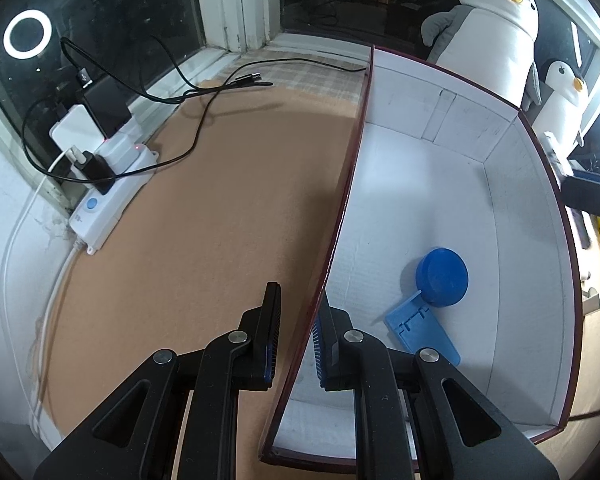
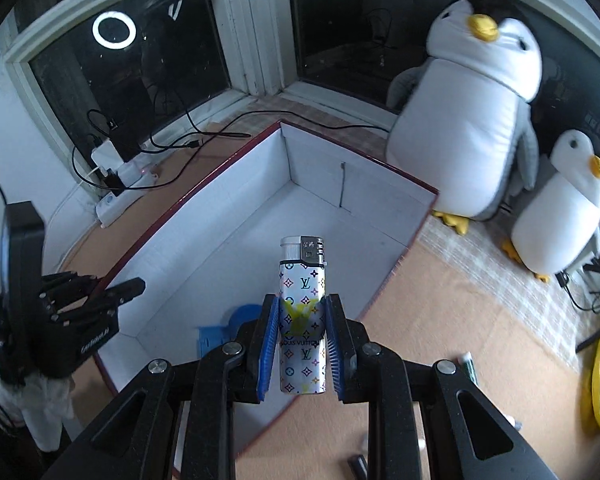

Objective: Organize rigid objects
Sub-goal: 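Lift the lighter into the box and open the right gripper, then move the right gripper back toward the black cylinder on the table, then close the right gripper on the black cylinder and lift it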

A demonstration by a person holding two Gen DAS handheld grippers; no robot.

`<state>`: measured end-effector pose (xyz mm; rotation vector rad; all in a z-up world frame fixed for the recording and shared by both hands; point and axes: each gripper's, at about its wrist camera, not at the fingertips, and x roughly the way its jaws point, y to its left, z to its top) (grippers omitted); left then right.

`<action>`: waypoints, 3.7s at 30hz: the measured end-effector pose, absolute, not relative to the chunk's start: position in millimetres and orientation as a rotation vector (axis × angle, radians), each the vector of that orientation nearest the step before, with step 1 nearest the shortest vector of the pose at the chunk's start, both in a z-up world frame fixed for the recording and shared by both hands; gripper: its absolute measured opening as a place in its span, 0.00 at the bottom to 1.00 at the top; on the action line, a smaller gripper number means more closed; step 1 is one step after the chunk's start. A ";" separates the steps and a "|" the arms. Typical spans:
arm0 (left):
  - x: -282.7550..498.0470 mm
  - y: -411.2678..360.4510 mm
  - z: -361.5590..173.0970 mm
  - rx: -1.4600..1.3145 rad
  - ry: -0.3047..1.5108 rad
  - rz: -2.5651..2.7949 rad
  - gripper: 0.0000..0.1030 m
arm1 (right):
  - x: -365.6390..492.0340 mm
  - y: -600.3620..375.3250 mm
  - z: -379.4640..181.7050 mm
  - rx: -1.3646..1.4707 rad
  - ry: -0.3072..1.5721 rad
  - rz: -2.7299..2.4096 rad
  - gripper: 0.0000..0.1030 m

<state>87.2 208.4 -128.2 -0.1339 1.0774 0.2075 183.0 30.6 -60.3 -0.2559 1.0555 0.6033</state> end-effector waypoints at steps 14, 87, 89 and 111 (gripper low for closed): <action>88.7 208.4 -129.6 -0.136 1.081 0.206 0.13 | 213.6 66.8 -92.8 -0.314 1.117 0.597 0.20; 55.9 203.6 -119.2 -0.118 1.077 0.242 0.13 | 103.3 -85.9 -172.7 -0.235 1.259 0.457 0.36; 55.9 203.7 -119.2 -0.118 1.077 0.242 0.13 | 103.8 -84.2 -173.8 -0.242 1.260 0.459 0.35; 60.5 200.4 -121.2 -0.123 1.079 0.234 0.13 | 99.7 -80.1 -170.3 -0.239 1.269 0.437 0.14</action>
